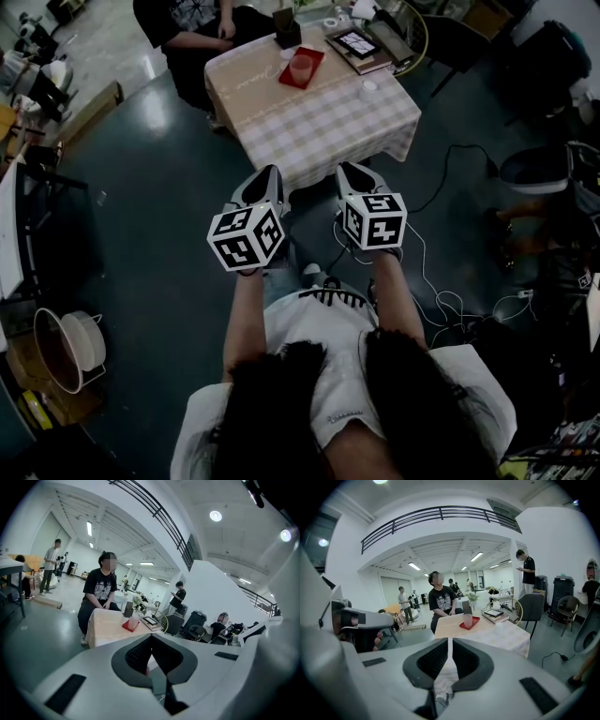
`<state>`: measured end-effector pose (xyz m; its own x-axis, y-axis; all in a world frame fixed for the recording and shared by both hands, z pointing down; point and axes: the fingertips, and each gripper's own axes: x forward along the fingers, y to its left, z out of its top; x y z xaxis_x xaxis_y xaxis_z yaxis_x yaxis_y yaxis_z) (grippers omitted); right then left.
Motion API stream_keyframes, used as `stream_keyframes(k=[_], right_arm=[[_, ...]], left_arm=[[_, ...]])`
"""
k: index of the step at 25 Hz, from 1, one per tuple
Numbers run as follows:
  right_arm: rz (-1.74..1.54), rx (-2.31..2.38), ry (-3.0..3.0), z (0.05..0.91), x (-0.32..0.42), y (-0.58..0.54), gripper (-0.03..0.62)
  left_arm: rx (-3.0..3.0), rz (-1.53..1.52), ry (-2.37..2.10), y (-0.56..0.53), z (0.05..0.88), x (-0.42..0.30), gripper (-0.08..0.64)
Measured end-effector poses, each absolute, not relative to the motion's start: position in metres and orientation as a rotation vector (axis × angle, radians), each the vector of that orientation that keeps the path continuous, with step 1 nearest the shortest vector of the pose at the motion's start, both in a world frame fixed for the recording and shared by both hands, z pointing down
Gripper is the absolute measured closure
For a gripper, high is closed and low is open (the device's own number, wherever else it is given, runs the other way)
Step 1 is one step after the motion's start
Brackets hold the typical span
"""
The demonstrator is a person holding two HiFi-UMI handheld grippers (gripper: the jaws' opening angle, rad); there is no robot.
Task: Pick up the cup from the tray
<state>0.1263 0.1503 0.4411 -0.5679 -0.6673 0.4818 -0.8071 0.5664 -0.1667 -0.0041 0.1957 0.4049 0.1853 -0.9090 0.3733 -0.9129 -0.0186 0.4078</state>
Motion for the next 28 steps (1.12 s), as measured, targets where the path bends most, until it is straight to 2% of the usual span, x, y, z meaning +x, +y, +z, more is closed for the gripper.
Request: stream_keyframes(k=[3,5,7,14,28], right_arm=[[0.517,1.206,-2.451,0.438,0.123,0.142,0.542],[0.512,1.197,-2.475,0.435,0.118,0.136,0.448],[0.511,1.183,-2.489,0.434,0.114,0.129,0.406],[0.509,1.152,-2.470,0.439,0.098,0.101,0.359],[0.539,1.170,-2.426,0.441,0.065,0.031,0.345]], left_arm=[[1.914,0.020,-1.697,0.185,0.406,-0.006,0.554],[1.915,0.020,-1.695,0.178,0.406,-0.008,0.554],[1.919,0.017,-1.691,0.169,0.406,-0.009,0.554],[1.913,0.022,-1.679,0.137,0.410,-0.023,0.554],[1.913,0.066,-1.627,0.064,0.424,-0.056,0.554]])
